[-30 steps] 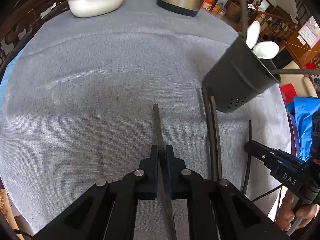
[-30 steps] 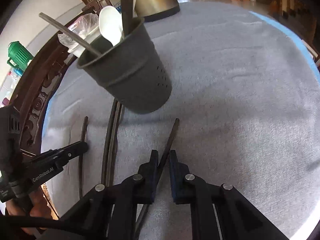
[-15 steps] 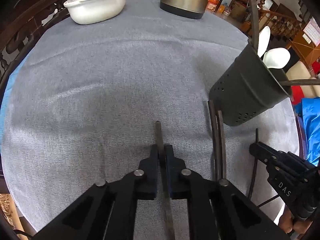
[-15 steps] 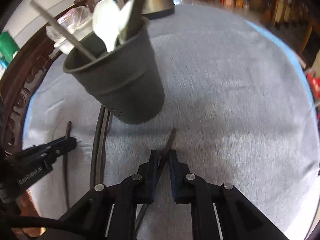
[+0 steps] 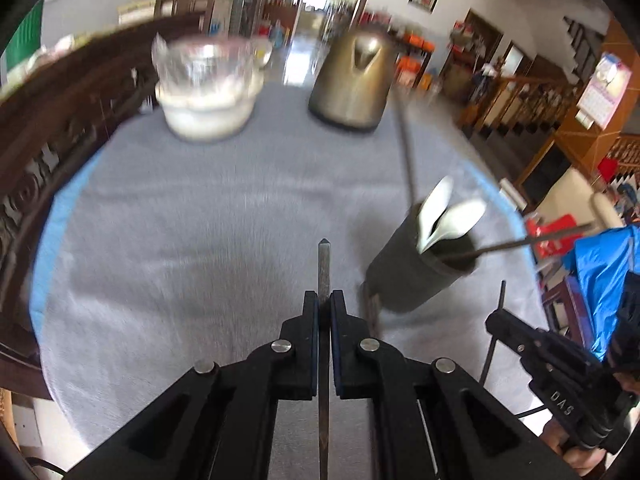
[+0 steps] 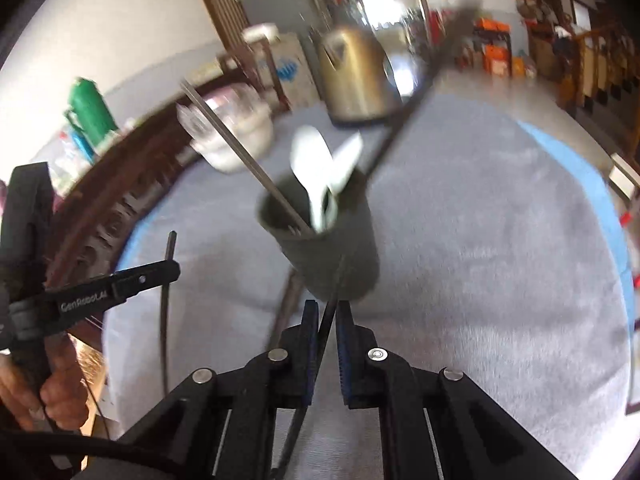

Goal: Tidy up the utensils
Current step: 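Lift both chopsticks, lower them into the grey cup and open both tools, then move both tools back over the table toward the remaining dark chopsticks, then grasp a dark chopstick with the left tool while the right tool grasps another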

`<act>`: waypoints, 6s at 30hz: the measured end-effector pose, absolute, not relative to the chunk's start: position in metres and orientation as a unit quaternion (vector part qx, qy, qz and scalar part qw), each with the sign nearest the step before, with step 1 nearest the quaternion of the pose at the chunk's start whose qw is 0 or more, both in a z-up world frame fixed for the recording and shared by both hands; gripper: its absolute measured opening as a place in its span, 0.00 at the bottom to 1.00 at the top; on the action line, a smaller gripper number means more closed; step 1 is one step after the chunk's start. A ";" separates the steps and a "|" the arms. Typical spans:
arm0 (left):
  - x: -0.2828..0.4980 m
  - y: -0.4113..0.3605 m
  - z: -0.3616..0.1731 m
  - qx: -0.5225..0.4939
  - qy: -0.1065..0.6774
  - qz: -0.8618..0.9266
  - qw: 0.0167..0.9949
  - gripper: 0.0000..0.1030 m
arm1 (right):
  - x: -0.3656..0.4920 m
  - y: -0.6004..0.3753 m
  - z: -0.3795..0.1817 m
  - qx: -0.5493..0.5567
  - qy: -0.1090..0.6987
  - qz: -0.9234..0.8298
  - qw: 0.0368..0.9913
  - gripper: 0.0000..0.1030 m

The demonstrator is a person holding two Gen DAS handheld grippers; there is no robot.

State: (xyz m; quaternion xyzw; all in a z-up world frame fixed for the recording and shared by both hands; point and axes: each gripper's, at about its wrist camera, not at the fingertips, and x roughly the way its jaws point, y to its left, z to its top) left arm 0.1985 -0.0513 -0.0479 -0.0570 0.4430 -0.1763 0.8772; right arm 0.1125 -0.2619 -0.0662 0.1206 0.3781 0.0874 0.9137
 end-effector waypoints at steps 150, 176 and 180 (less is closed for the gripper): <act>0.122 -0.114 -0.142 0.054 0.490 -0.149 0.857 0.55 | 0.075 -0.315 -0.152 0.300 0.313 0.120 0.893 0.39; 0.098 -0.077 -0.141 -0.001 0.505 -0.147 0.851 0.06 | 0.081 -0.316 -0.156 0.303 0.327 0.107 0.889 0.39; 0.095 -0.070 -0.140 -0.018 0.515 -0.162 0.841 0.08 | 0.083 -0.314 -0.155 0.296 0.332 0.104 0.890 0.39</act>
